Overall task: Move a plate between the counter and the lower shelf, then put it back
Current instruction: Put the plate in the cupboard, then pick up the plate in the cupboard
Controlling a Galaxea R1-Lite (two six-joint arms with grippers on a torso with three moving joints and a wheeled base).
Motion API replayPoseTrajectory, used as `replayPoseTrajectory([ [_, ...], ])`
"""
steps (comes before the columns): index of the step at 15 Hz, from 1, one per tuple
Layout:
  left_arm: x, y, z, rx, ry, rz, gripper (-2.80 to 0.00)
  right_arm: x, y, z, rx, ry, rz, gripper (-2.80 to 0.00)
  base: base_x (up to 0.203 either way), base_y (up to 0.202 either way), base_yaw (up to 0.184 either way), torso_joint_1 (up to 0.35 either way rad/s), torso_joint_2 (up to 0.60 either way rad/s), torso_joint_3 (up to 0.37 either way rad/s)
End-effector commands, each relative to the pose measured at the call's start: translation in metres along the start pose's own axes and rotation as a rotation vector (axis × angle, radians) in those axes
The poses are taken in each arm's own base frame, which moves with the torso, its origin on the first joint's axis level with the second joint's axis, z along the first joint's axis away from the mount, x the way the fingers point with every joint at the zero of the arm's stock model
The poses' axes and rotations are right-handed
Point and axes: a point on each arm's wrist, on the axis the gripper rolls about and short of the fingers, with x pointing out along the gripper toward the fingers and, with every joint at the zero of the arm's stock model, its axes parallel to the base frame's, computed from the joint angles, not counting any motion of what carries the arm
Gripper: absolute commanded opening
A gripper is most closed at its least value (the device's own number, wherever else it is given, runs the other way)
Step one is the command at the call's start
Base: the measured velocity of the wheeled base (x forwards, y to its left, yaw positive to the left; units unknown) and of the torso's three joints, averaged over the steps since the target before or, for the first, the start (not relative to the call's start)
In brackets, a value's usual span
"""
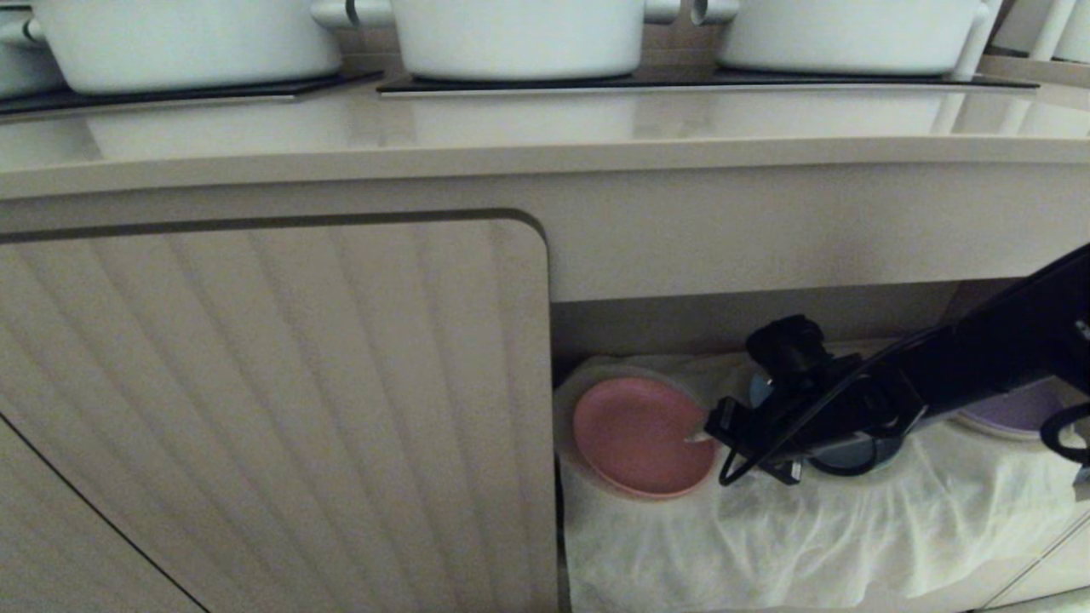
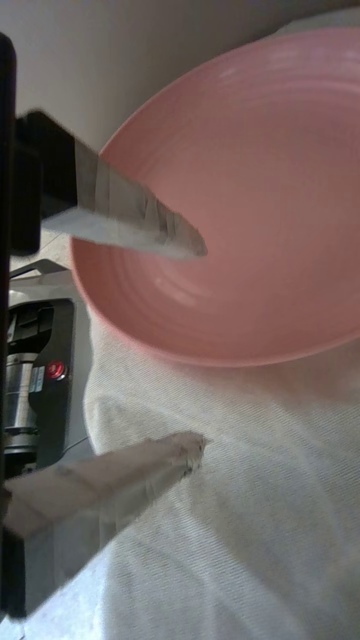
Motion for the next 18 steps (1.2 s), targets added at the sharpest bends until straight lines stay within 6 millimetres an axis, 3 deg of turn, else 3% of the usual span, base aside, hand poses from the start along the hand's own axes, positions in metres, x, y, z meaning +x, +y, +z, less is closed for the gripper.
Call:
replayPoseTrajectory([
  [1,0.0,0.0,0.0,-0.001,-0.001,0.0,-2.8,-0.005,0.001,0.0,0.002,-0.007,0.006,0.0,0.0,0.0,0.0,0.0,0.0,0.0],
  [16,0.0,0.0,0.0,0.0,-0.001,0.0,-2.8,-0.061,-0.014,-0.028,-0.079,0.027,-0.026,0.0,0.0,0.0,0.0,0.0,0.0,0.0],
  [17,0.0,0.0,0.0,-0.001,-0.001,0.0,-2.8,-0.065,-0.017,-0.032,-0.083,0.028,-0.027,-2.8,0.0,0.0,0.0,0.0,0.0,0.0],
  [18,0.0,0.0,0.0,-0.001,-0.001,0.0,-2.8,-0.07,-0.019,-0.035,-0.084,0.03,-0.029,-2.8,0.0,0.0,0.0,0.0,0.0,0.0],
])
